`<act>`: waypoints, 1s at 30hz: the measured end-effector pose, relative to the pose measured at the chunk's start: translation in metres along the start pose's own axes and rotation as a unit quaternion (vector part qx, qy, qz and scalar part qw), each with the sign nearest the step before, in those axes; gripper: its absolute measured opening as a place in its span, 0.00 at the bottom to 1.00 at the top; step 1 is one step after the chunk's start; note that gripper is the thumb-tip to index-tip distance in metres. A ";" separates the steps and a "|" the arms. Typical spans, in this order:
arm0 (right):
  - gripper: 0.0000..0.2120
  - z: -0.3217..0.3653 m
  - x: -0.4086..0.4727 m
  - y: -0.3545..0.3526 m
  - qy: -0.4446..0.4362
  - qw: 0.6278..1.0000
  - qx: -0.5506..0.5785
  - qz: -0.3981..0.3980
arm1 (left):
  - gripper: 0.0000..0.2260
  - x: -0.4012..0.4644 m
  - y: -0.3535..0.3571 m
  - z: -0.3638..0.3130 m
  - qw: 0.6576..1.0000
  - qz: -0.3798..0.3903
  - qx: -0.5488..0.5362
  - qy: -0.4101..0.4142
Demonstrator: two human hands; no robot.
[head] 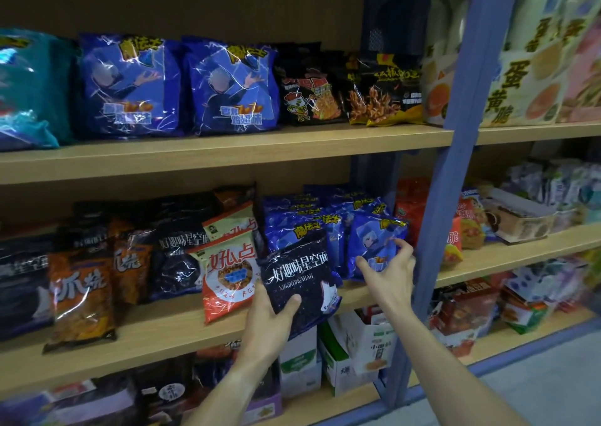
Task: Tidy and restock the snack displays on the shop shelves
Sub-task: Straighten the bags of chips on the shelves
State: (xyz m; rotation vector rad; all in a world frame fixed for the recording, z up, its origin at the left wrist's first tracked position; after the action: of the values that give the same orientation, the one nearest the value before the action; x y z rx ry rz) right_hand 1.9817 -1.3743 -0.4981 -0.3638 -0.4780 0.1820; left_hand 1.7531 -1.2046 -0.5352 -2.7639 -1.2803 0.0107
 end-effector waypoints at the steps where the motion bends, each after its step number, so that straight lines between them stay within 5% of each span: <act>1: 0.39 0.001 0.008 0.007 0.009 0.999 0.025 0.019 | 0.21 0.000 0.001 0.000 1.000 0.002 0.003 0.002; 5: 0.37 -0.005 0.029 0.042 0.079 0.979 0.144 0.118 | 0.21 0.005 0.001 0.002 1.000 0.009 -0.003 0.000; 9: 0.35 -0.006 0.020 0.027 0.062 0.982 0.148 0.100 | 0.21 0.011 0.002 0.007 1.000 0.022 -0.007 -0.010; 14: 0.32 0.008 0.008 -0.012 -0.096 0.986 -0.129 -0.029 | 0.21 0.016 0.010 0.015 0.999 0.024 0.013 -0.016; 22: 0.31 -0.012 0.034 0.027 -0.017 0.958 -0.264 0.109 | 0.17 0.030 0.041 -0.006 0.997 0.071 0.010 -0.017; 26: 0.26 -0.003 0.015 0.001 -0.059 0.969 -0.235 0.045 | 0.18 0.030 0.041 -0.004 0.996 0.082 -0.021 -0.024; 30: 0.11 0.020 -0.028 -0.014 -0.135 0.988 -0.077 -0.026 | 0.18 0.026 0.039 -0.004 0.996 0.081 -0.033 -0.013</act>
State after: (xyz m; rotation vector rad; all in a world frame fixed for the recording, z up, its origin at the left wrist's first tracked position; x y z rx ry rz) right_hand 1.9487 -1.3886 -0.4883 -0.4796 -0.7711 0.1446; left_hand 1.7998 -1.2101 -0.5340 -2.9259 -1.0764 0.0178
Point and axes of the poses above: each hand's wrist, its own x-axis towards the middle knuckle, its own y-axis out of the palm, z = x × y, the point moved 10 cm from there along x, towards the middle knuckle, and after that the axes turned 5 degrees about -y, right-handed, at the moved point
